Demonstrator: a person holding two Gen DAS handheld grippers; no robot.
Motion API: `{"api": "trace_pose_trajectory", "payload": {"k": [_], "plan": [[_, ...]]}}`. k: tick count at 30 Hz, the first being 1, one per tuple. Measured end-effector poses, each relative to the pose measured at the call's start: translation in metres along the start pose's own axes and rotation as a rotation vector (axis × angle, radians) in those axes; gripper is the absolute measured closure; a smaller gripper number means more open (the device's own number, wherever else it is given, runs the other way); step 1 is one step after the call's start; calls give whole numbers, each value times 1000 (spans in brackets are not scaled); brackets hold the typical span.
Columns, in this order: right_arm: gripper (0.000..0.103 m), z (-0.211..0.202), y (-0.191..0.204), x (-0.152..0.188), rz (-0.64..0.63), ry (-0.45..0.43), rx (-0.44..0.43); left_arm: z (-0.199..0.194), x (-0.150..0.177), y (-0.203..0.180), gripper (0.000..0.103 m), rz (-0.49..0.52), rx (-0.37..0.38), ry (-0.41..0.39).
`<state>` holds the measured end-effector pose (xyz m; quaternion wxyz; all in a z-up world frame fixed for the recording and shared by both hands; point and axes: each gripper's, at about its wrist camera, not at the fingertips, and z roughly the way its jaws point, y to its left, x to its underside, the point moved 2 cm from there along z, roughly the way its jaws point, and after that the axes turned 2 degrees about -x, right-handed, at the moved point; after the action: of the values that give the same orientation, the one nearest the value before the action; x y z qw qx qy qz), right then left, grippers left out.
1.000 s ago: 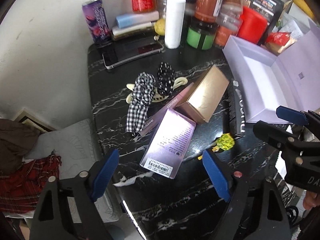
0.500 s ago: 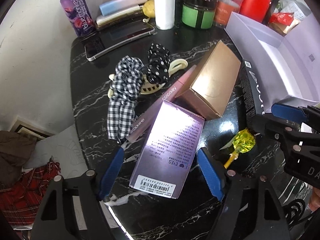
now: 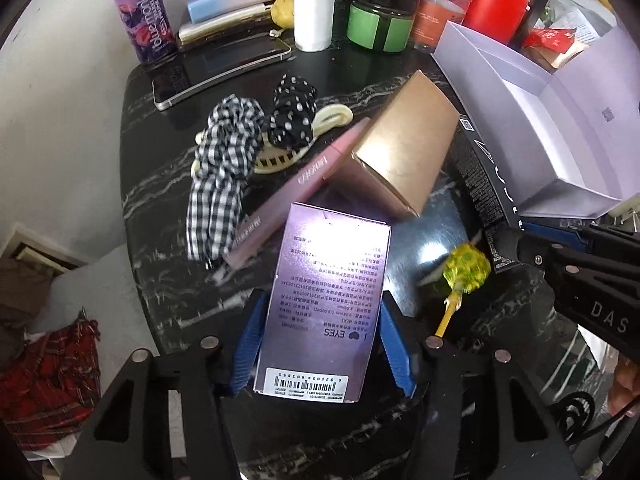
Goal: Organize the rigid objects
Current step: 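Grasp the purple EYES box with the left tool while the right tool grasps the black DUCO box, then carry both held boxes over the lavender gift box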
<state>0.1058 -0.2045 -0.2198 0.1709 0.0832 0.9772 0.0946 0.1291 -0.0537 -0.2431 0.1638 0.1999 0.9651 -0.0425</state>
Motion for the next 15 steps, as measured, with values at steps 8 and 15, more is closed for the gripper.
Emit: {"api": "trace_pose_trajectory", "payload": {"k": [8, 15], "plan": [[84, -12, -3, 30, -62, 26, 28, -9, 28, -5, 48, -33, 11, 44], [84, -20, -2, 54, -115, 49, 25, -11, 40, -14, 48, 4, -32, 49]]}}
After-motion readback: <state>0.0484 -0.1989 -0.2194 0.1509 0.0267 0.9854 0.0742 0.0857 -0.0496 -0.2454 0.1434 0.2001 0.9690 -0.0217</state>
